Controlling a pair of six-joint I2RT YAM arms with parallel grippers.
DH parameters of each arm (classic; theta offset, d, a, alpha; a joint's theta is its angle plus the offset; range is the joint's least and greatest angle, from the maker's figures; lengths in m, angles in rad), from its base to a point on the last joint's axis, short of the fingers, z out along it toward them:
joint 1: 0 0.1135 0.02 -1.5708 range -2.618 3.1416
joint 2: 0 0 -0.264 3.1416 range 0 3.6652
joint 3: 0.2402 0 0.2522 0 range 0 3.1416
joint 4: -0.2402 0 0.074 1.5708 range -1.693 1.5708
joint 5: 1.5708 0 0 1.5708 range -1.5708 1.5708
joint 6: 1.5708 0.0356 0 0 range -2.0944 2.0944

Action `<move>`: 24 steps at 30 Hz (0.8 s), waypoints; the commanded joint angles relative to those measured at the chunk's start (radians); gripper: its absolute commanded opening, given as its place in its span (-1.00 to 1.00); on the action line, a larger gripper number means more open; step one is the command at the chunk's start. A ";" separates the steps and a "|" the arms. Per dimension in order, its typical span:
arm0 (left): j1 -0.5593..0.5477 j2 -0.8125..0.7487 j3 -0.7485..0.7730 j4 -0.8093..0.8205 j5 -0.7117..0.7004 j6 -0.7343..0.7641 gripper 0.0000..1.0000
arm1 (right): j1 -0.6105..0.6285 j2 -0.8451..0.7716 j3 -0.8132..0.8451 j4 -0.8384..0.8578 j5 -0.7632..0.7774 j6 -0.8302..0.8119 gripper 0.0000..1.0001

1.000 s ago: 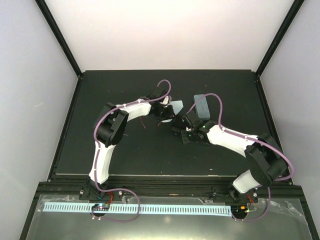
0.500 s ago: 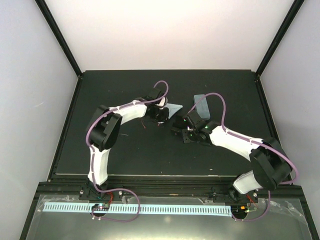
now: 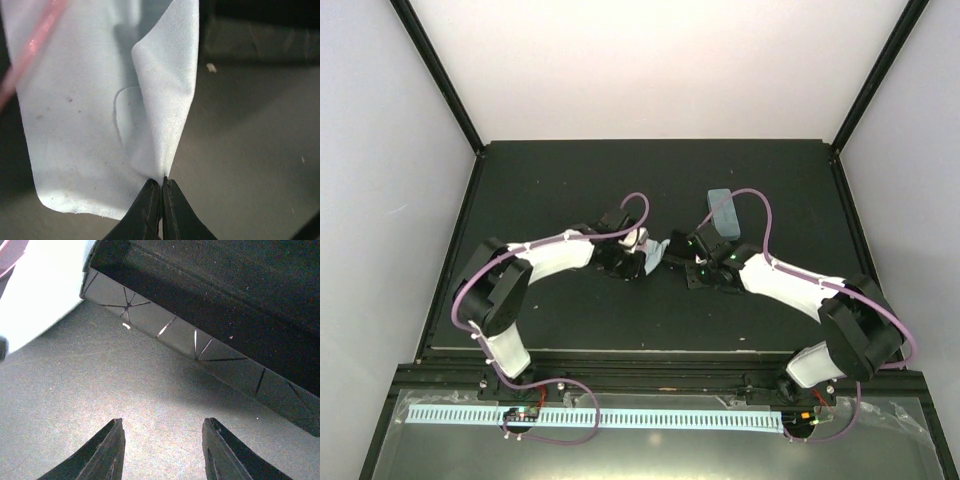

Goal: Organize the sunglasses
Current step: Move the glasses cleaning cloth to the center of the board, then move the sunglasses case at the center of the board.

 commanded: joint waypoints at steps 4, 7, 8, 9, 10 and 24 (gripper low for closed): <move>-0.112 -0.130 -0.110 0.008 0.080 -0.018 -0.97 | -0.003 -0.018 -0.033 0.032 -0.027 0.045 -0.11; -0.160 -0.155 -0.154 0.021 0.084 -0.041 -0.97 | -0.002 -0.030 -0.049 0.038 -0.029 0.063 -0.11; -0.175 -0.161 -0.165 0.025 0.089 -0.047 -0.97 | -0.003 -0.035 -0.055 0.038 -0.028 0.069 -0.11; -0.188 -0.163 -0.173 0.032 0.102 -0.049 -0.97 | -0.003 -0.041 -0.062 0.038 -0.027 0.073 -0.11; -0.200 -0.163 -0.180 0.041 0.119 -0.050 -0.97 | -0.002 -0.048 -0.068 0.038 -0.028 0.078 -0.11; -0.138 -0.248 -0.208 0.091 0.020 -0.113 -0.40 | 0.058 -0.003 -0.048 0.032 -0.087 -0.003 -0.06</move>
